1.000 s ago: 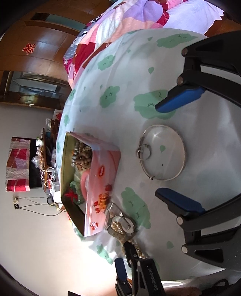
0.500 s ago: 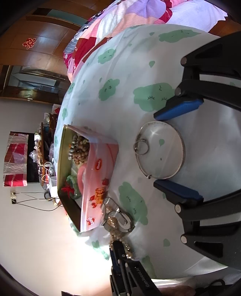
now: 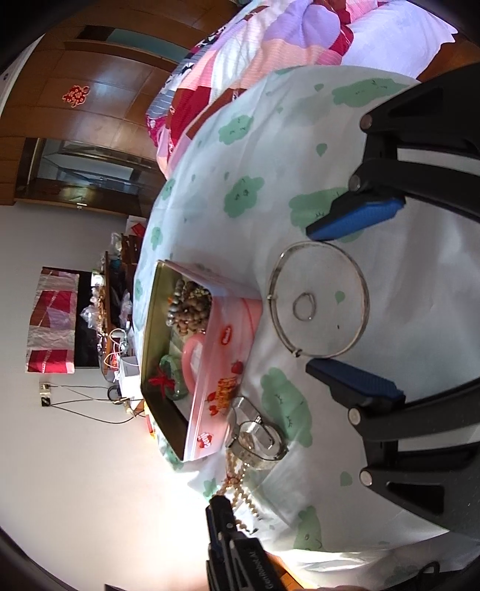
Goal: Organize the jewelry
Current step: 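Close the left tool on the pearl strand while the right tool grips the silver bangle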
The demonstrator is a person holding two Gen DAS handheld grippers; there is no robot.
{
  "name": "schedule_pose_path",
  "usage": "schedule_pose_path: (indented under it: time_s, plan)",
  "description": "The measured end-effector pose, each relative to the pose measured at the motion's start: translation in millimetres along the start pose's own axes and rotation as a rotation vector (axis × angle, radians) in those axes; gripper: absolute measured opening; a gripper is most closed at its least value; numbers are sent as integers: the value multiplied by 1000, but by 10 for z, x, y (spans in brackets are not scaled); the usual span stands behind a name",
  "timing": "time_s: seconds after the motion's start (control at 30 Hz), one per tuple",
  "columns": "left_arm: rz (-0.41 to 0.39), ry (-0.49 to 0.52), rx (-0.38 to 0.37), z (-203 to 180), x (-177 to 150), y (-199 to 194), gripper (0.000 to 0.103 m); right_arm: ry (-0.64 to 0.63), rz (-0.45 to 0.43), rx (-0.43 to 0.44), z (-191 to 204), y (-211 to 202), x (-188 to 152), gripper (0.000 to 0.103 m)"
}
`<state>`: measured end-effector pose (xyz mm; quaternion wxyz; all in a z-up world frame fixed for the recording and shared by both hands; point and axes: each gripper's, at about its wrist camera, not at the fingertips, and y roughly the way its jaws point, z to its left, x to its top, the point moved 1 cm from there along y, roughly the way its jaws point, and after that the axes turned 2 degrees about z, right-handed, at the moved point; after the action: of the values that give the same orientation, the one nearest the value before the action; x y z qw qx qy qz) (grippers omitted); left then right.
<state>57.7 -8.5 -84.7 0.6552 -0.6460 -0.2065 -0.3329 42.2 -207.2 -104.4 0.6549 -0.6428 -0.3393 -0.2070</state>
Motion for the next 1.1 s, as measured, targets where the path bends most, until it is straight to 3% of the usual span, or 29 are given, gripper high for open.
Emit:
schedule_pose_path:
  time_s: [0.23,0.27,1.1]
  plan:
    - [-44,-6,4,58,100,-165,12,1,-25,-5,-24,-52,38,69]
    - [-48,-7,3,68,115,-181,5,1,-28,-5,-25,-60,43,69]
    - [-84,-31,-14,192,251,-308,6,2,-72,4,-60,-193,142,69]
